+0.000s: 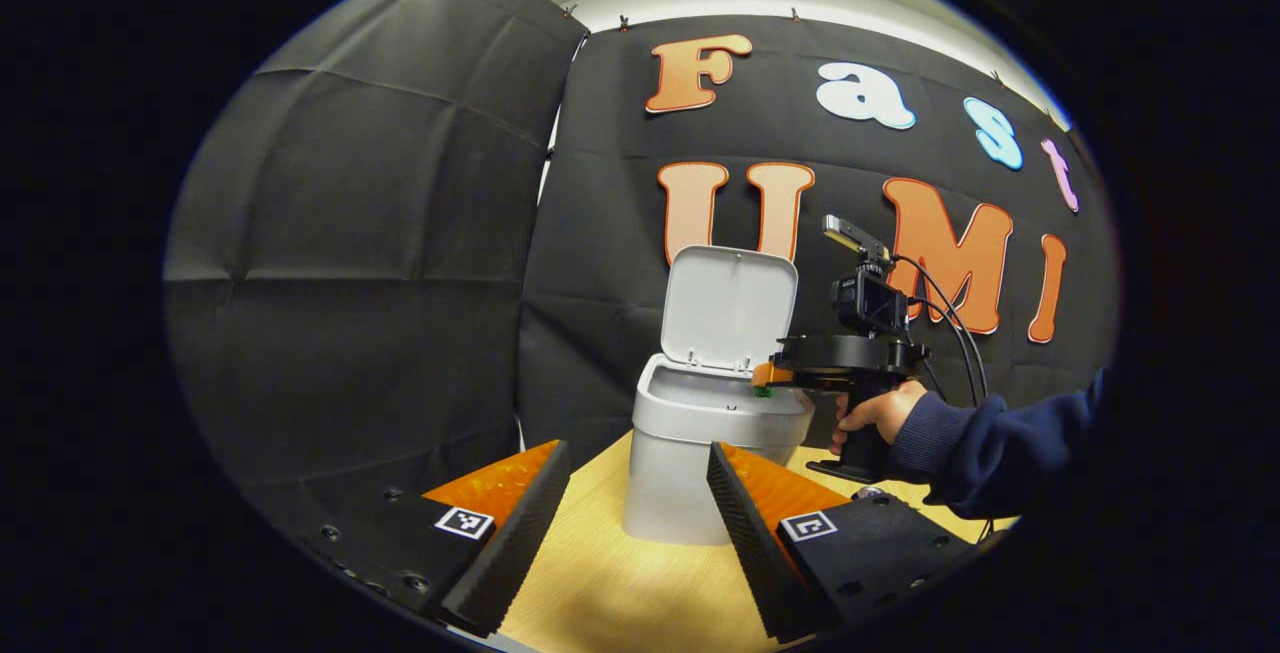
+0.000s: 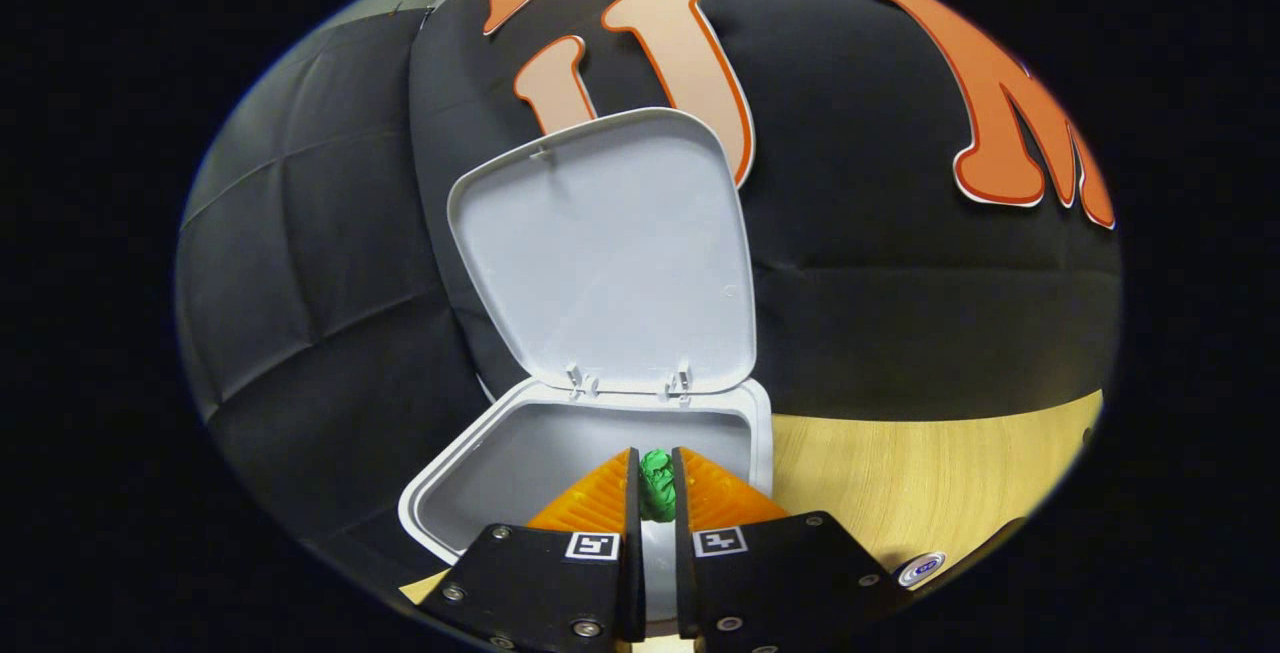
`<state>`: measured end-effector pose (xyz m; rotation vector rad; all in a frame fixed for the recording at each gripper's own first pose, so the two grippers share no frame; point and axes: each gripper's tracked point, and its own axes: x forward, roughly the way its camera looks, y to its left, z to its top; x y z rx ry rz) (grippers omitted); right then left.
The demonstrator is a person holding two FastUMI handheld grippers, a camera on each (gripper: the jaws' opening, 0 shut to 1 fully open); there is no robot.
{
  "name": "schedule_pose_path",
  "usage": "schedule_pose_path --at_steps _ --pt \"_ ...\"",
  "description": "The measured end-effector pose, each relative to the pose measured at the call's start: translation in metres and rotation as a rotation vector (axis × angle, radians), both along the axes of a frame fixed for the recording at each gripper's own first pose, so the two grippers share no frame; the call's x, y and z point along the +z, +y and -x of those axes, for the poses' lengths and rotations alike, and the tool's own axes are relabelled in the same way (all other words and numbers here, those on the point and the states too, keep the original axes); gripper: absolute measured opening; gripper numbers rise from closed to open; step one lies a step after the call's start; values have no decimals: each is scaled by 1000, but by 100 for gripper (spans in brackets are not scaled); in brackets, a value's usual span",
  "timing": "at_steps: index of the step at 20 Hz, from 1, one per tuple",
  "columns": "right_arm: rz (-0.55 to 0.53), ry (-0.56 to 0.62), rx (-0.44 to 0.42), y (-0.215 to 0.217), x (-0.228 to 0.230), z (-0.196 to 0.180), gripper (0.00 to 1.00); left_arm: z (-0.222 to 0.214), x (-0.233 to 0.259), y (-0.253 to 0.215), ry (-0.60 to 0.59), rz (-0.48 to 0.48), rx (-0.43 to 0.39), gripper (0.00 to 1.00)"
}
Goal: Press the lid of the desktop garbage bin to open it, pick up the crumpled paper on the desktop and throw it into the bin, then pick up the pop can on the desktop and drop it into the bin, and finally close the garbage bin lid.
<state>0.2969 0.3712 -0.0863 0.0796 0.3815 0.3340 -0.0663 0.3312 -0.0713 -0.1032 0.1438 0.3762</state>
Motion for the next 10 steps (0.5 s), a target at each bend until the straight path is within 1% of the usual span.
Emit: schedule_pose_path --at_steps 2,3,4,5,6,7,9,10 --pt "6 -2 36 7 -4 5 15 -4 -3 -3 9 2 -13 88" --pt "13 -8 56 11 -5 7 21 -6 -4 -4 10 1 -19 88" --pt "32 -21 65 12 -5 10 23 -6 -4 -5 10 -2 -24 88" --pt "50 -32 71 12 -5 11 28 -7 -4 -6 11 -3 -27 89" --pt "63 -45 75 13 -5 13 30 -8 -5 -6 10 -5 -31 88" --pt "72 -58 85 13 -3 14 43 -8 -4 -6 10 -7 -32 88" --pt "95 -100 85 9 5 15 84 -9 -3 -7 9 -11 -33 88" --pt "107 -131 80 5 11 18 81 -9 -3 -8 8 -13 -35 88"
